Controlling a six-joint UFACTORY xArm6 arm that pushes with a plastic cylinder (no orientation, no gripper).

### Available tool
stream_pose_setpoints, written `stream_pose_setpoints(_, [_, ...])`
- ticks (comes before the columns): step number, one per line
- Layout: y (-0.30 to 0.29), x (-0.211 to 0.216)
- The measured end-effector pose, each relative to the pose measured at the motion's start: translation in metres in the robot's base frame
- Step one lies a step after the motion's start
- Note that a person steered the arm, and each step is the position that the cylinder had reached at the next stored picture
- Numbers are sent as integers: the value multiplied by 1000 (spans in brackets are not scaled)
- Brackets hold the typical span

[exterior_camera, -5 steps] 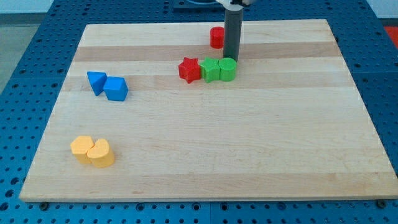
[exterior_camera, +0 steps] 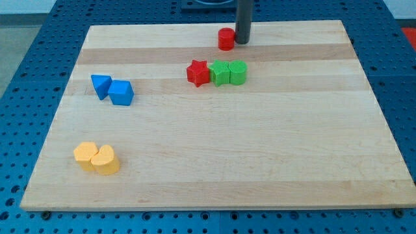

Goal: Push the red circle towards the top left of the red star

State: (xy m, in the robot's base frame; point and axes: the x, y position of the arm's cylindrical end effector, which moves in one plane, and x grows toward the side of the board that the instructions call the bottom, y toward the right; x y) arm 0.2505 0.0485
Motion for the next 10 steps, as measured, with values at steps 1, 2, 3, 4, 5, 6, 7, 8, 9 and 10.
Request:
stream_pose_setpoints(1, [-26, 0])
stream_pose_setpoints(2, [-46, -1])
stream_pose_setpoints(3, [-65, -4])
stream_pose_setpoints(4, [-79, -16])
stream_pose_setpoints(5, [-85, -33])
stream_pose_setpoints(6, [-96, -35])
stream_pose_setpoints(7, [-98, -25])
stream_pose_setpoints(8, [-106, -9])
stream_pose_setpoints(9, [-120, 8])
stream_pose_setpoints(10, [-131, 24])
